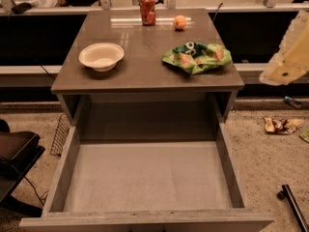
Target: Place green rice chip bag into top drawer
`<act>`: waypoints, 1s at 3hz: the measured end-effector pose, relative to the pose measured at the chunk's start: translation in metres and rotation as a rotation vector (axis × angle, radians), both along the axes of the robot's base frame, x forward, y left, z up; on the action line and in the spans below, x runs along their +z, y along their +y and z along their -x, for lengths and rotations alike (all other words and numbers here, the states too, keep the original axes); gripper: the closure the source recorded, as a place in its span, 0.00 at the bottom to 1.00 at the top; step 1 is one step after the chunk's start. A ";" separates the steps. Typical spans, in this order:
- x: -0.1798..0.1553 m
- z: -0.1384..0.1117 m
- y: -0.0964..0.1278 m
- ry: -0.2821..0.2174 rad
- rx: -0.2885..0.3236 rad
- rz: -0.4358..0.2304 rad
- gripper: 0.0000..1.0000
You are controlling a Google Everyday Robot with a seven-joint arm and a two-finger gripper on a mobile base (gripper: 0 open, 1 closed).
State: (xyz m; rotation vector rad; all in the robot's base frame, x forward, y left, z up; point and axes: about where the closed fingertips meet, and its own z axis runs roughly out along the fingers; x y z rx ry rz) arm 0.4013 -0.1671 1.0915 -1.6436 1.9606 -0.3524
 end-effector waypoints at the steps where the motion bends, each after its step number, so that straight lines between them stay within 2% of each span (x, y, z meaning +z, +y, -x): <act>1: 0.000 0.000 0.000 0.000 0.000 0.000 0.22; 3: 0.000 0.000 0.000 0.000 0.000 0.000 0.22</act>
Offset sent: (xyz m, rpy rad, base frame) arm 0.0000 0.0000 0.0000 0.0000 0.0000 0.0000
